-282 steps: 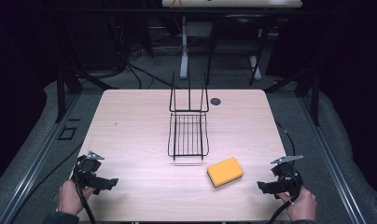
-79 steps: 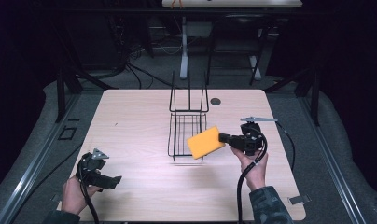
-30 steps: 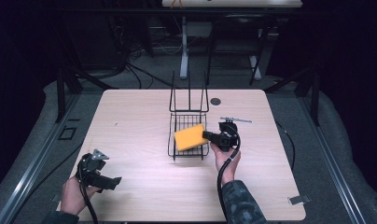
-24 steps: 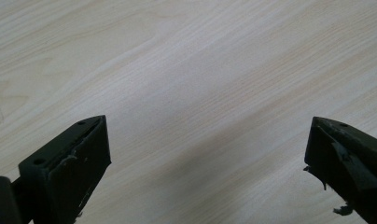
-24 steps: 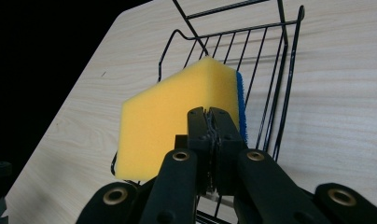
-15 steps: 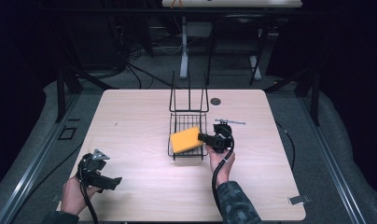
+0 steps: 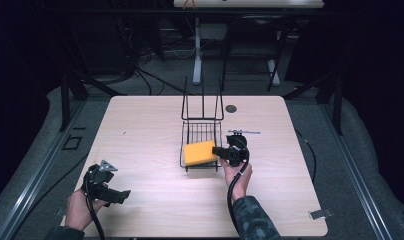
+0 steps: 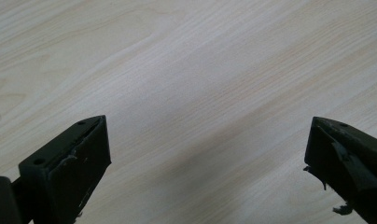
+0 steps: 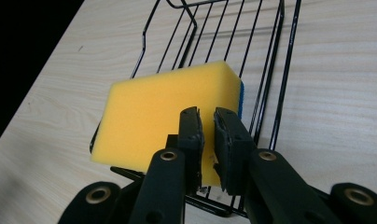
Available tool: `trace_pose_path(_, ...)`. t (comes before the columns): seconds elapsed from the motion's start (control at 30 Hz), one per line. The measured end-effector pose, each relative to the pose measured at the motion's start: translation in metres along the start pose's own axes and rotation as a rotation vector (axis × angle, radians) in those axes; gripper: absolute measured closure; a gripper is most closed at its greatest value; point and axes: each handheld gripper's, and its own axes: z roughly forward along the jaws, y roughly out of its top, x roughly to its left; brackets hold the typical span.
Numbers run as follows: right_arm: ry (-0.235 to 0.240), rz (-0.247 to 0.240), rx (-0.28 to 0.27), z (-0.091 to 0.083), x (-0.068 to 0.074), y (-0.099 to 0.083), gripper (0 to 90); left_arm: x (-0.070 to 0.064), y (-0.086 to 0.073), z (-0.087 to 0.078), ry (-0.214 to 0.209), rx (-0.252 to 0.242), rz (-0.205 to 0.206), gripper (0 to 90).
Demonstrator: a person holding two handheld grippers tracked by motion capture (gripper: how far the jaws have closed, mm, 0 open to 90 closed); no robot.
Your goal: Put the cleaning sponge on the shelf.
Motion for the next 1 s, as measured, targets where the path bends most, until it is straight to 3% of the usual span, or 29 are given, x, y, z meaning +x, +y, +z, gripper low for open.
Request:
trace_pose_path(0.2,-0.049,-0.058,0.048,0.001,0.003,-0.003,79.7,0.000,0.000,0.000,-0.001,0.001,0.001,0.4)
trace_pose_path(0.47,-0.066,-0.084,0.061,-0.001,0.005,-0.005,76.6,0.000,-0.001,0.000,0.000,-0.001,-0.005,0.4)
trace_pose_path(0.77,-0.090,-0.122,0.030,-0.011,0.007,-0.002,57.2,0.001,-0.001,0.000,0.001,-0.005,-0.003,0.4)
trace_pose_path(1.0,-0.068,-0.181,-0.023,-0.032,0.009,0.002,43.3,0.000,-0.001,0.000,0.007,-0.013,-0.004,0.4)
